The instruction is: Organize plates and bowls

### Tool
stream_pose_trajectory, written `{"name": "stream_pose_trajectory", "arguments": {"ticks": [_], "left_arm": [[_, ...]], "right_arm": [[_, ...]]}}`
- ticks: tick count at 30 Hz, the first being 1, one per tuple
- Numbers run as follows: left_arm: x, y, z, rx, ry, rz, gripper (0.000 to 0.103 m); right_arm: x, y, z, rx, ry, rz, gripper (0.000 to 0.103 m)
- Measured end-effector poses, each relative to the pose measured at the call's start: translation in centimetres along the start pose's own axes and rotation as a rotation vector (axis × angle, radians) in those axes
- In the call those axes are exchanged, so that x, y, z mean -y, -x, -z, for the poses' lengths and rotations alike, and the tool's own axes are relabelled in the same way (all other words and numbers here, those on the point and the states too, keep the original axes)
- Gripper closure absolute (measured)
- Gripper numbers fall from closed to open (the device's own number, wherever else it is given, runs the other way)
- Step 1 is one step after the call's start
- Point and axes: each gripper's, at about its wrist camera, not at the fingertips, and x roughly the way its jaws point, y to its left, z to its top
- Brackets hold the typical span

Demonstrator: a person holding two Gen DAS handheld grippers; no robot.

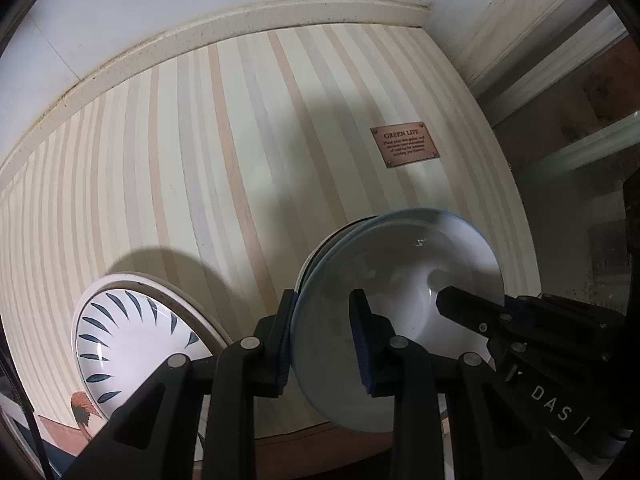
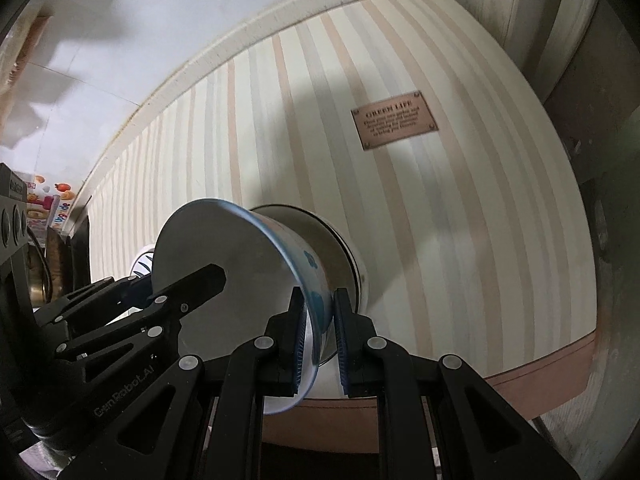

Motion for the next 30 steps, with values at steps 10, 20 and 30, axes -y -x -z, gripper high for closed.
{"name": "stream_pose_trajectory", "arguments": {"ticks": [10, 20, 30], "left_arm": [[-0.1, -1.3, -0.2, -0.007, 0.026, -0.017, 0.079], [-0.2, -1.4, 0.0, -0.006, 0.039, -0.025, 0.079], [-0.7, -1.3, 0.1, -0.009, 0.071, -0.012, 0.079]], "right_arm": [[-0.8, -0.4, -0.7, -0.007, 0.044, 0.051, 0.088], [-1.2, -0.4, -0.5, -0.003, 0.091, 0.084, 0.087], [-0.8, 0.5, -0.7, 0.000, 0.087, 0.054, 0.081]]}}
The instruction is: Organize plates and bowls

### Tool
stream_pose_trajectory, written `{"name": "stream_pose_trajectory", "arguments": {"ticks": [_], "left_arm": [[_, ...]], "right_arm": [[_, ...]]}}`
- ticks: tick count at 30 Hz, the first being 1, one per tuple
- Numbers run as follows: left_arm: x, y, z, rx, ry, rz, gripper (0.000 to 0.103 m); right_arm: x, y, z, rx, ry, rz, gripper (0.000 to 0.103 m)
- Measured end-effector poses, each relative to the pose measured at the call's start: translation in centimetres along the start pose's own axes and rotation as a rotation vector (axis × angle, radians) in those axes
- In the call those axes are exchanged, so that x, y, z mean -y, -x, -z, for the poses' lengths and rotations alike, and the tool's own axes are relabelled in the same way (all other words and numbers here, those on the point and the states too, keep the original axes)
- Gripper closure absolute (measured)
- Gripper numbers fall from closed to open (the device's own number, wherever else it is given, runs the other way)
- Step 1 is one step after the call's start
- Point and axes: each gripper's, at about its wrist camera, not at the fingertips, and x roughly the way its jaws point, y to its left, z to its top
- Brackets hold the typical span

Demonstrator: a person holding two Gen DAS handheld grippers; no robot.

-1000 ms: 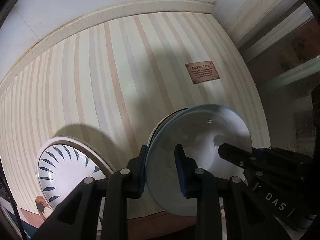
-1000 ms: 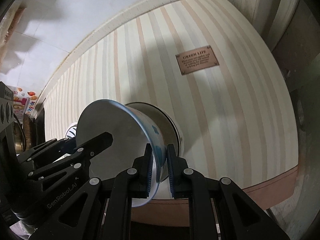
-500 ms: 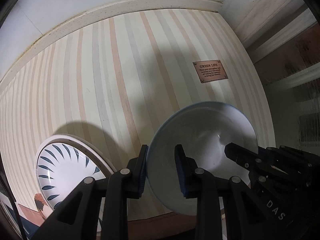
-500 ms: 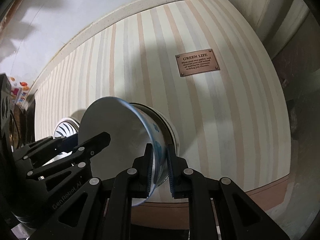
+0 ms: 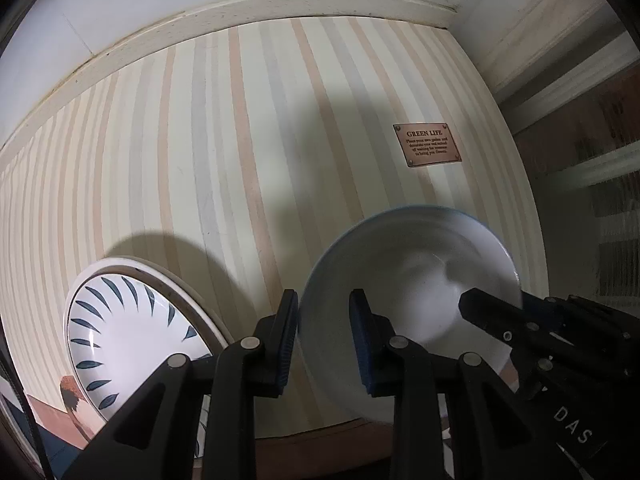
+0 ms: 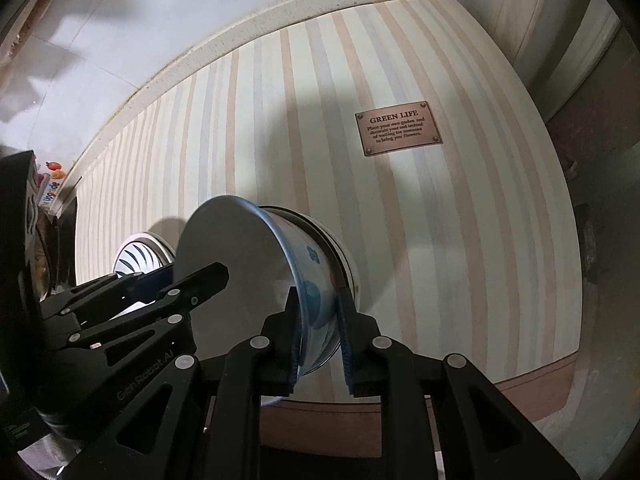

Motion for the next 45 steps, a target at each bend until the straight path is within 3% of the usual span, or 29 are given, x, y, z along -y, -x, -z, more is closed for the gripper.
{"name": "stream_pose_trajectory", "arguments": {"ticks": [5, 12, 18, 21, 25, 28, 30, 31, 32, 34, 37, 45], "left_arm": [[0.0, 0.8, 0.1, 0.019, 0.010, 0.000, 0.079], [0.0, 4.2, 1.1, 0.118, 0.006, -0.036, 0.079], [-0.5, 8.1, 3.0, 0.204, 0.031, -0.028, 0.078], [-0.7, 10.6, 4.5, 0.263, 0.026, -0.026, 0.078], [-0.6, 14.3, 7.1, 0.341, 0.010, -0.018, 0.067], [-0.4, 16.4, 9.0, 0.390, -0.012, -0.016, 0.065], [-0.2, 17.7, 10.3, 0.419, -0.028, -0.014, 0.052], [-0.1, 18.3, 11.0, 0.432, -0.035, -0.010, 0.038], [0.0, 18.9, 11.6, 0.446, -0.041, -0.006, 0.031], [0.2, 20.2, 13.2, 0.477, -0.050, 0.003, 0.030], [0.6, 22.0, 15.1, 0.524, -0.072, 0.004, 0.019], [1.2, 25.7, 18.6, 0.603, -0.113, 0.008, 0.019]], "right_arm": [[0.1, 0.9, 0.0, 0.022, 0.008, 0.004, 0.081], [0.0, 3.3, 0.8, 0.075, 0.029, 0.058, 0.080], [-1.1, 7.0, 2.7, 0.154, 0.052, 0.062, 0.071], [-2.2, 9.8, 4.4, 0.218, 0.065, 0.062, 0.059], [-4.0, 14.1, 7.4, 0.326, 0.073, 0.063, 0.042], [-5.2, 17.0, 10.3, 0.401, 0.073, 0.069, 0.035], [-6.0, 18.9, 12.5, 0.453, 0.068, 0.073, 0.026], [-6.4, 19.9, 13.6, 0.475, 0.064, 0.076, 0.023], [-6.7, 20.5, 14.5, 0.489, 0.062, 0.080, 0.022], [-7.3, 22.1, 16.7, 0.519, 0.062, 0.094, 0.016], [-8.0, 24.0, 19.6, 0.565, 0.059, 0.111, 0.011], [-8.5, 27.6, 25.1, 0.643, 0.051, 0.136, 0.010]]}}
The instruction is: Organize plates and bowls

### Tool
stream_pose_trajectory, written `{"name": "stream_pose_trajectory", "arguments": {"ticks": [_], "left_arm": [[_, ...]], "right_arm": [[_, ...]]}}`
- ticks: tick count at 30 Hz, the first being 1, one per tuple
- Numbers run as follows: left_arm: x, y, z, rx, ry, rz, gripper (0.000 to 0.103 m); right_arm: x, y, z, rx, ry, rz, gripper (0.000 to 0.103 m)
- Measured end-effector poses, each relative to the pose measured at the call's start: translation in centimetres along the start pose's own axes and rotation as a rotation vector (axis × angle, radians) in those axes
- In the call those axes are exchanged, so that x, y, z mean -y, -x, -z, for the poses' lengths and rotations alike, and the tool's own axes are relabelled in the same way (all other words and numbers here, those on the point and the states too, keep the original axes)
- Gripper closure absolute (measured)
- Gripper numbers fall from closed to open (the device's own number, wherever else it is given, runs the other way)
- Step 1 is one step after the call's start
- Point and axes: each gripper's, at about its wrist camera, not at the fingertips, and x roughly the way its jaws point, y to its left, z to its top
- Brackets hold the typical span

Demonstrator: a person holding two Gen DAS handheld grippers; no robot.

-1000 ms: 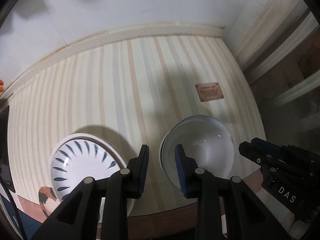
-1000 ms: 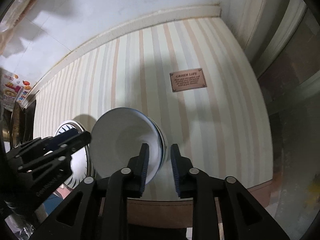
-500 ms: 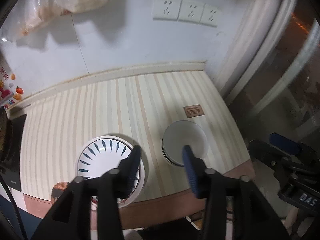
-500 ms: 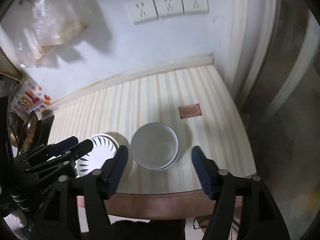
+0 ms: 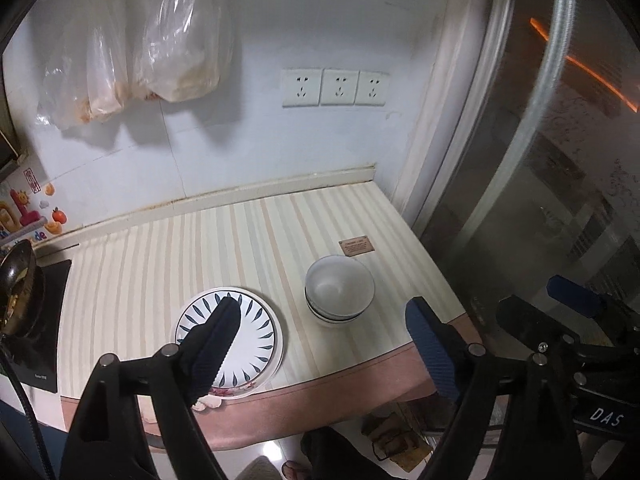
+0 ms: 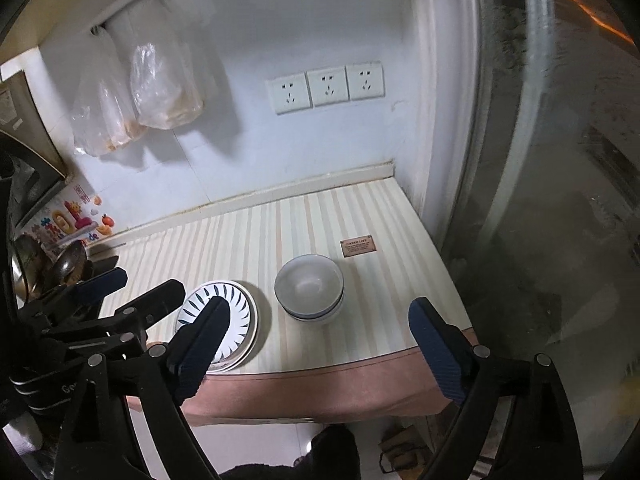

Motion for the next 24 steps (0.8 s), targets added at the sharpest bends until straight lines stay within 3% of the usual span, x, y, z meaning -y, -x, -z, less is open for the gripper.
{"name": "stream_pose_trajectory", "arguments": {"ticks": [5, 11, 24], "left_arm": [[0.1, 0.9, 0.0, 0.015, -0.011, 0.003, 0.019], [0.0, -0.8, -0.3, -0.017, 0.002, 0.017, 0.019], [-0.8, -13.7, -2.1, -0.224, 0.015, -0.016, 0.019]], "right_arm": [[0.8, 1.6, 0.5, 0.015, -0.021, -0.004, 0.010], [2.0, -0.7, -0.3, -0.021, -0.043, -0.014, 0.010], [6.2, -16.7, -1.7, -0.239, -0.130, -0.113, 0.010]]}}
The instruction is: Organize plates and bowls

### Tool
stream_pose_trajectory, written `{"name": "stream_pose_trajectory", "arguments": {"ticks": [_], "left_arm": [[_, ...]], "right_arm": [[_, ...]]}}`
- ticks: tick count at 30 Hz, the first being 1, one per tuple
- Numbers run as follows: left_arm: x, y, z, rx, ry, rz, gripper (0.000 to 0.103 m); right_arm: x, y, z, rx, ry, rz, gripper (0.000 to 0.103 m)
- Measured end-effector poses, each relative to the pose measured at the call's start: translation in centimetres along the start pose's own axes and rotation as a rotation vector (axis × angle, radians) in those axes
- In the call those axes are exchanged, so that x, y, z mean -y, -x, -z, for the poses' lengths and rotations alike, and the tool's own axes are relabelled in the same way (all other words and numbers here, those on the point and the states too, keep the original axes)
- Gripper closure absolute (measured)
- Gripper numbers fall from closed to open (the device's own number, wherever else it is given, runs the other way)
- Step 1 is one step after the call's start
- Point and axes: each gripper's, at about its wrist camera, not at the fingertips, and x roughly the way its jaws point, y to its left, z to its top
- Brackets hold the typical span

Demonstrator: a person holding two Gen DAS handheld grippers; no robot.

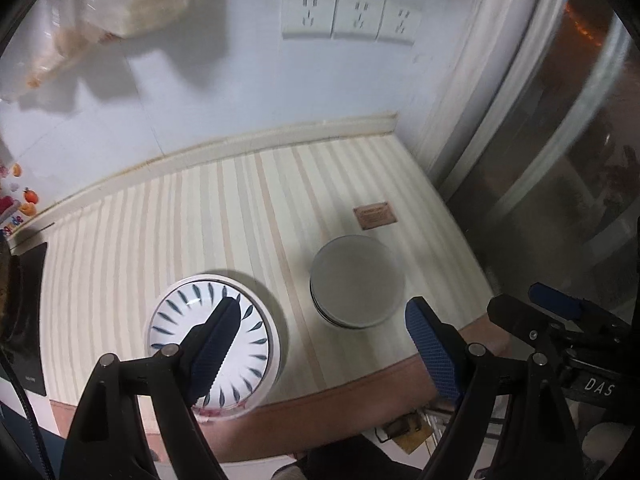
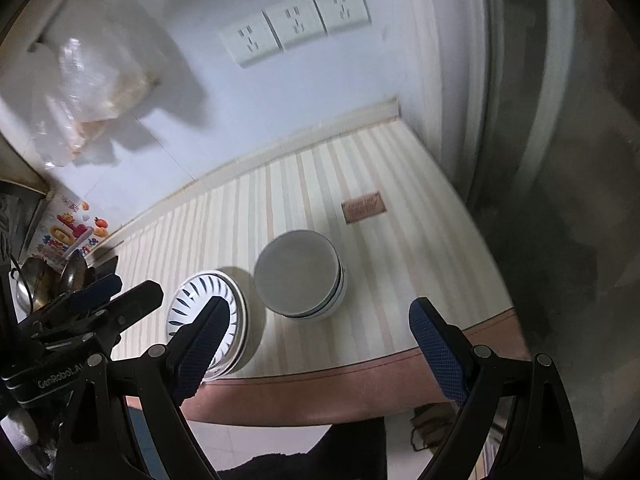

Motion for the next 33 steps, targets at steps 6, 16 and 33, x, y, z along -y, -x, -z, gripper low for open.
{"name": "stream_pose_trajectory", "arguments": {"ticks": [6, 16, 33], "left_arm": [[-0.7, -8.4, -1.8, -0.157, 0.022, 0.014, 0.019], [-2.1, -19.3, -2.5, -0.403, 0.109, 0.110, 0.019], [-3.9, -23.7, -1.5, -0.516, 0.235, 0.325, 0.047]], "right_arm": [[2.5, -8.6, -2.6, -0.120, -0.031, -0.036, 0.010], [5.9, -21.3, -3.7, -0.345, -0.124, -0.166, 0.010], [5.7, -30.6, -3.0, -0.518, -0.217, -0.316, 0.046]]}}
